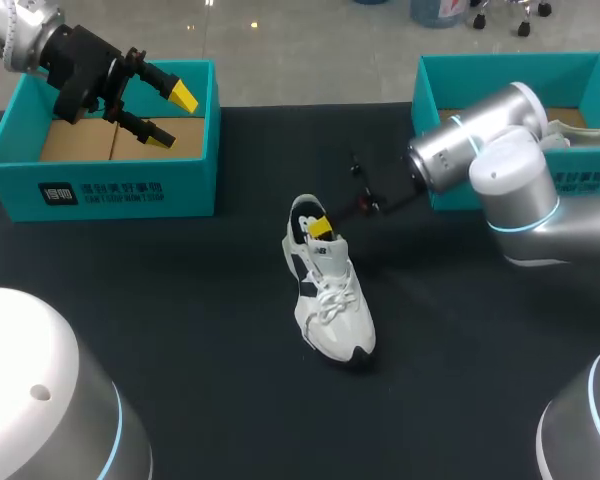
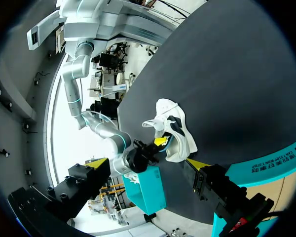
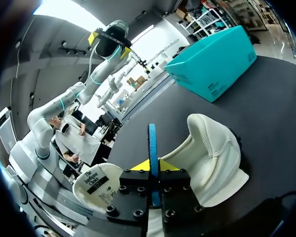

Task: Take the shoe out of the shoebox, open the shoe tongue, remove and reinsert the insole, then place the shoe into the shoebox

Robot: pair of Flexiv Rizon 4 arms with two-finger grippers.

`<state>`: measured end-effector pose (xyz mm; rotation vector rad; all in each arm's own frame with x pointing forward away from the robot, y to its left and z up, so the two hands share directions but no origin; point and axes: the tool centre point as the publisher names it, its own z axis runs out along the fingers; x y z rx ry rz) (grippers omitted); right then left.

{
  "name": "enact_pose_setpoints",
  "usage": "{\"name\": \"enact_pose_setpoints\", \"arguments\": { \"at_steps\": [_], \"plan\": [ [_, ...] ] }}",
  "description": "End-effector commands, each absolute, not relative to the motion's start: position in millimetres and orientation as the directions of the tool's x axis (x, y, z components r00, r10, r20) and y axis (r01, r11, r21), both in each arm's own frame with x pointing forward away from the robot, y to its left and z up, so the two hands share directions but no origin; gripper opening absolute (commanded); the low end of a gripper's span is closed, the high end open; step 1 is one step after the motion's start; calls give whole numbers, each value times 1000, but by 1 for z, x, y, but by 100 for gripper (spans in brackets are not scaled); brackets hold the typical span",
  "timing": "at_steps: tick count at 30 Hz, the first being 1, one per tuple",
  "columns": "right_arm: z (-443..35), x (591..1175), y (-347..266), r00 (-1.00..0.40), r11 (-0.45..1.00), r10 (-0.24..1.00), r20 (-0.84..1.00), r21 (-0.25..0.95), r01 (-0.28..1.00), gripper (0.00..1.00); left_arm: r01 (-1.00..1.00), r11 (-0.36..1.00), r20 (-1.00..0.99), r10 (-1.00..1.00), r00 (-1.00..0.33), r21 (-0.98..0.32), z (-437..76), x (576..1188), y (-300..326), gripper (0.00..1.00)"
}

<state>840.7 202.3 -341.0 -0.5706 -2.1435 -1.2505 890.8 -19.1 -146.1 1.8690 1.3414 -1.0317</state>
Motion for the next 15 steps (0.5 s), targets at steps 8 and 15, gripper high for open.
{"name": "enact_pose_setpoints", "arguments": {
  "at_steps": [8,15],
  "plan": [
    [-348,829,198,-717,475,90,691,604,641,0,953,-301,-858,480,184,36,-146,891,-19,100],
    [-342,834,199,-733,480,88,674,616,624,44,953,-301,-858,480,184,36,-146,891,-19,100]
  ]
}}
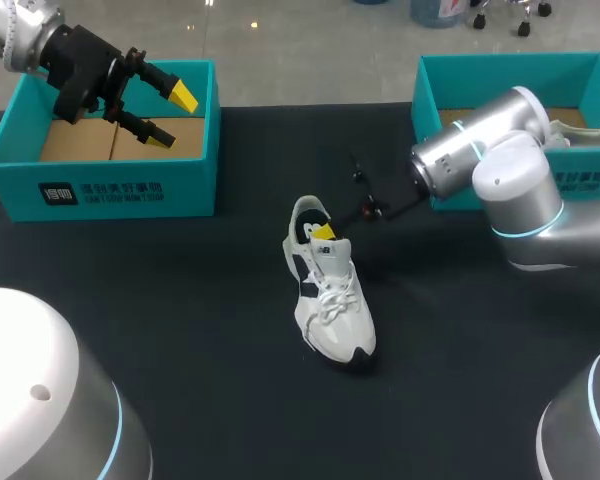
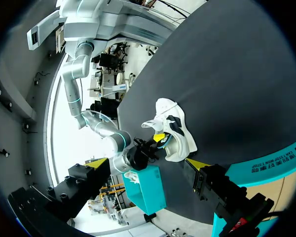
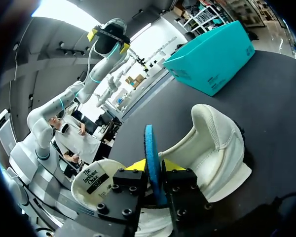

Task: Take the shoe out of the shoebox, open the shoe tongue, remove and reinsert the insole, then place the shoe into the shoebox

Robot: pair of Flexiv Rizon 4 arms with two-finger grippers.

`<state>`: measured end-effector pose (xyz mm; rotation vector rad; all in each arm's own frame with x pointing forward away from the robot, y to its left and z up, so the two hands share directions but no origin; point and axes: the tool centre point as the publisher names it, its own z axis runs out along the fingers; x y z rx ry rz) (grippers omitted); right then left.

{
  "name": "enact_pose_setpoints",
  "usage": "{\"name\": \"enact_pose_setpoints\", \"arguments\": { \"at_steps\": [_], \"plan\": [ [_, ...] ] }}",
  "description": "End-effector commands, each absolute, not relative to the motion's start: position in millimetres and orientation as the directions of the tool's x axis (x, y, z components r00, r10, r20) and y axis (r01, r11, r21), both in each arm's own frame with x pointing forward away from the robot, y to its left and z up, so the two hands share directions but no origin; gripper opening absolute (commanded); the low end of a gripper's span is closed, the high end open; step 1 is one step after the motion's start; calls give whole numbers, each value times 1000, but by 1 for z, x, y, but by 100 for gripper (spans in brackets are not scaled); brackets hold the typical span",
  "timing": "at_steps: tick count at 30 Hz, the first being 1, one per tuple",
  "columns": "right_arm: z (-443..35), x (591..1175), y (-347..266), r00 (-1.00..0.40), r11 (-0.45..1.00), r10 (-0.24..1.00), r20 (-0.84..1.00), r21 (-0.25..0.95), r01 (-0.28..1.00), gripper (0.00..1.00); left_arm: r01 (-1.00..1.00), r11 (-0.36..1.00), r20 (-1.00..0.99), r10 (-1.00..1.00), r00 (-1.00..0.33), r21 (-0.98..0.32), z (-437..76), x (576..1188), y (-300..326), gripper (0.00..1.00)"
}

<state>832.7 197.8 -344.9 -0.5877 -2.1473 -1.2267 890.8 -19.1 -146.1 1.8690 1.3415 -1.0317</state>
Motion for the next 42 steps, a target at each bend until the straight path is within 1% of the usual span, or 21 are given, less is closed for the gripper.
{"name": "enact_pose_setpoints", "arguments": {
  "at_steps": [1,2,3,5,8,9,11,17,20,25,30,33,35,37,38,39,40,41,42],
  "plan": [
    [-342,835,199,-736,480,91,671,618,623,54,953,-301,-858,480,184,36,-146,891,-19,100],
    [-341,836,198,-740,481,96,666,620,620,74,953,-301,-858,480,184,36,-146,891,-19,100],
    [-339,836,197,-743,481,99,662,622,619,81,953,-301,-858,480,184,36,-146,891,-19,100],
    [-337,838,195,-748,478,102,656,627,615,84,953,-301,-858,480,184,36,-146,891,-19,100],
    [-331,838,195,-755,481,101,648,632,607,86,953,-301,-858,480,184,36,-146,891,-19,100],
    [-330,838,195,-758,485,99,644,634,602,84,953,-301,-858,480,184,36,-146,891,-19,100],
    [-328,838,195,-762,489,96,641,636,597,84,953,-301,-858,480,184,36,-146,891,-19,100],
    [-318,835,195,-773,499,95,627,642,582,89,953,-301,-858,480,184,36,-146,891,-19,100],
    [-314,837,190,-783,497,112,611,648,577,93,953,-301,-858,480,184,36,-146,891,-19,100],
    [-305,844,187,-797,489,125,590,663,567,93,953,-301,-858,480,184,36,-146,891,-19,100],
    [-303,848,195,-805,493,102,584,673,551,91,953,-301,-858,480,184,36,-146,891,-19,100],
    [-306,848,199,-804,494,97,586,674,550,85,953,-301,-858,480,184,36,-146,891,-19,100],
    [-307,849,200,-803,494,94,588,673,551,73,953,-301,-858,480,184,36,-146,891,-19,100],
    [-308,849,202,-802,494,93,589,672,551,49,953,-301,-858,480,184,36,-146,891,-19,100],
    [-309,850,203,-802,495,94,590,671,552,33,953,-301,-858,480,184,36,-146,891,-19,100],
    [-309,851,203,-801,496,95,591,670,552,25,953,-301,-858,480,184,36,-146,891,-19,100],
    [-310,851,203,-801,497,96,591,669,553,21,953,-301,-858,480,184,36,-146,891,-19,100],
    [-311,852,203,-800,502,102,591,664,555,8,953,-301,-858,480,184,36,-146,891,-19,100],
    [-311,852,203,-800,502,103,591,663,555,5,953,-301,-858,480,184,36,-146,891,-19,100]
  ]
}}
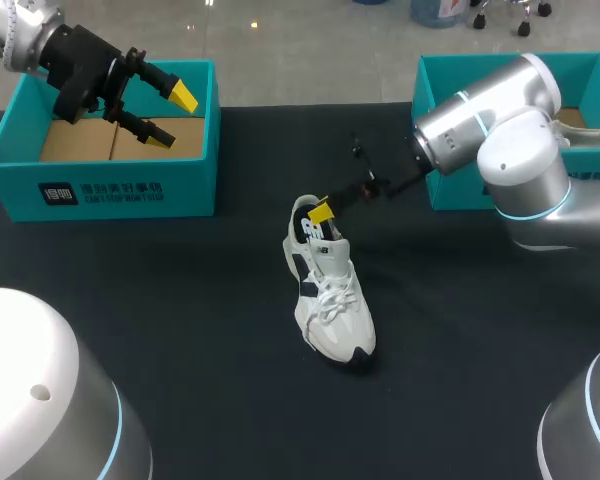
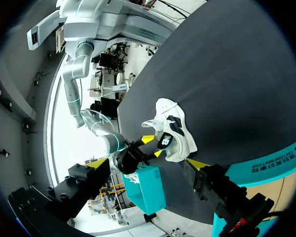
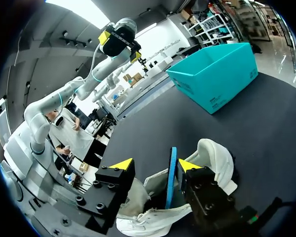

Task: Take the shoe out of the shoebox, open the shoe tongue, remove and reinsert the insole, then place the shoe into the shoebox

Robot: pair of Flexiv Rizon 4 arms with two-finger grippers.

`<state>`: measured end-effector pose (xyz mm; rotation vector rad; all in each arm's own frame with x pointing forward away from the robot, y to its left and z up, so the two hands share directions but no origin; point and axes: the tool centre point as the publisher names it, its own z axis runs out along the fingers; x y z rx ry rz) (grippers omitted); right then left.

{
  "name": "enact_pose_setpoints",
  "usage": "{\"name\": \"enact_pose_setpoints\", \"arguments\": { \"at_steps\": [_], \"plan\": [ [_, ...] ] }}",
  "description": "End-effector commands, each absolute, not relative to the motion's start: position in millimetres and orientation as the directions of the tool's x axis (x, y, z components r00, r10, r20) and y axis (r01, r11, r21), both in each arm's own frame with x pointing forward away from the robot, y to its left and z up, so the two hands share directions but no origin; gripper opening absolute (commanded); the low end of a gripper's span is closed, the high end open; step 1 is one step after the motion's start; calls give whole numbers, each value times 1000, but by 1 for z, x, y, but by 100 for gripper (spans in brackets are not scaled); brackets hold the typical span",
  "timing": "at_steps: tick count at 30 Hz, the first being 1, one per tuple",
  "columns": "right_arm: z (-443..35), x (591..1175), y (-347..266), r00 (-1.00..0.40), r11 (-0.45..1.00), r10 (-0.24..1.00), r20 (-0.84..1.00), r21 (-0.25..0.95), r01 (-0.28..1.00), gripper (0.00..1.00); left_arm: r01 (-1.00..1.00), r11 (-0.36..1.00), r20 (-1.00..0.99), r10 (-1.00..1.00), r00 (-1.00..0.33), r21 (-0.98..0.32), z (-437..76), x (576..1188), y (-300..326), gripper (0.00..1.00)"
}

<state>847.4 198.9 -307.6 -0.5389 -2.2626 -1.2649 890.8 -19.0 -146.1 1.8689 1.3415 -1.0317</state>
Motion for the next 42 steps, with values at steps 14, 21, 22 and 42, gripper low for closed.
{"name": "enact_pose_setpoints", "arguments": {
  "at_steps": [14,21,22,42],
  "plan": [
    [-326,858,205,-785,525,109,609,636,566,0,953,-301,-858,480,184,36,-146,891,-19,100],
    [-330,859,208,-780,529,103,617,630,568,0,953,-301,-858,480,184,36,-146,891,-19,100],
    [-330,859,209,-779,540,104,618,622,566,0,953,-301,-858,480,184,36,-146,891,-19,100],
    [-318,862,203,-800,552,131,585,628,549,65,953,-301,-858,480,184,36,-146,891,-19,100]
  ]
}}
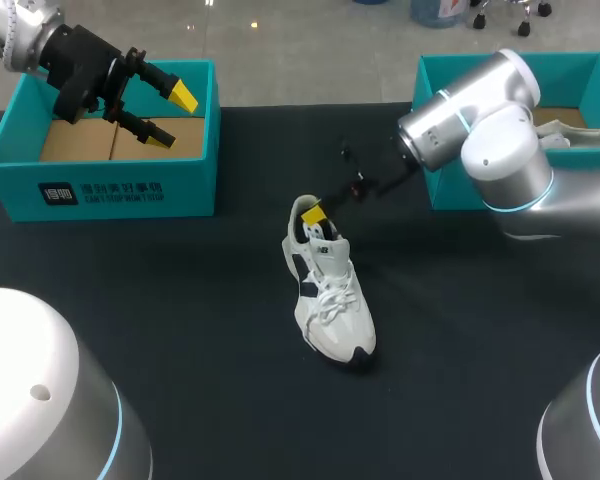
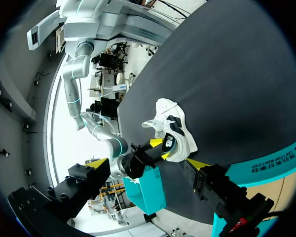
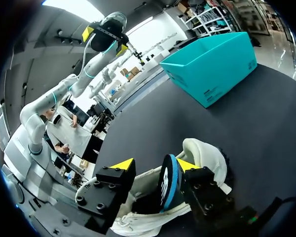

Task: Take the shoe out of the shoebox, open the shoe tongue, remove and reinsert the insole, then place the shoe into the shoebox

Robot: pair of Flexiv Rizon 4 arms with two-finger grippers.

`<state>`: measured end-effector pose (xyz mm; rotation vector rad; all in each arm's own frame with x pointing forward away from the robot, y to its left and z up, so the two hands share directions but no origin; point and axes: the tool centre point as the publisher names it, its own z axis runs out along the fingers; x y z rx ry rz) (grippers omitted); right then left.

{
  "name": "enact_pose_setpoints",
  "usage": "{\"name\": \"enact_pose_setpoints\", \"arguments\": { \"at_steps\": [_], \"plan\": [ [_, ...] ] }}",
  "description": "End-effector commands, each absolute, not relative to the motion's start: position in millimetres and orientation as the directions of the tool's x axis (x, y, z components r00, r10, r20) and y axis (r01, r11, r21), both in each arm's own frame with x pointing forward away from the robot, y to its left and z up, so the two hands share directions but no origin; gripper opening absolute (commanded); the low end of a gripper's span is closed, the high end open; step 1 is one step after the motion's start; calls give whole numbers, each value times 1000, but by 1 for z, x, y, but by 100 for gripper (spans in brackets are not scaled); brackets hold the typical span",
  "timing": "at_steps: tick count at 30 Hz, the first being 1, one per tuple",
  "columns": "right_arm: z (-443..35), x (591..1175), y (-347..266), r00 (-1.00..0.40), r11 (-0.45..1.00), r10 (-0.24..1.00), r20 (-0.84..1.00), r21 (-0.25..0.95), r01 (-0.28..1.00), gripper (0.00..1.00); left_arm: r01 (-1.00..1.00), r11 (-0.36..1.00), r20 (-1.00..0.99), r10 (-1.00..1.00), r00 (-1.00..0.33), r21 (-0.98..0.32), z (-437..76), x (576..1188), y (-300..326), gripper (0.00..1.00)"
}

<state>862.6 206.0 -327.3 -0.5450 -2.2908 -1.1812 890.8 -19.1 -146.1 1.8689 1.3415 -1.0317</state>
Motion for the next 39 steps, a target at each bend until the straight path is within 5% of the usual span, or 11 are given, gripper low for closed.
{"name": "enact_pose_setpoints", "arguments": {
  "at_steps": [1,12,14,16,17,19,20,25,39],
  "plan": [
    [-315,863,202,-804,553,133,580,630,545,69,953,-301,-858,480,184,36,-146,891,-19,100],
    [-292,869,189,-816,561,216,536,616,553,89,953,-301,-858,480,184,36,-146,891,-19,100],
    [-289,869,188,-792,540,269,548,595,595,80,953,-301,-858,480,184,36,-146,891,-19,100],
    [-289,869,188,-777,534,321,541,574,620,49,953,-301,-858,480,184,36,-146,891,-19,100],
    [-288,870,187,-763,524,364,534,560,642,43,953,-301,-858,480,184,36,-146,891,-19,100],
    [-287,871,186,-744,518,417,522,536,667,7,953,-301,-858,480,184,36,-146,891,-19,100],
    [-287,872,184,-733,519,450,509,518,679,0,953,-301,-858,480,184,36,-146,891,-19,100],
    [-283,872,179,-662,516,634,399,420,747,0,953,-301,-858,480,184,36,-146,891,-19,100],
    [-283,872,179,-662,516,634,399,420,747,0,953,-301,-858,480,184,36,-146,891,-19,100]
  ]
}}
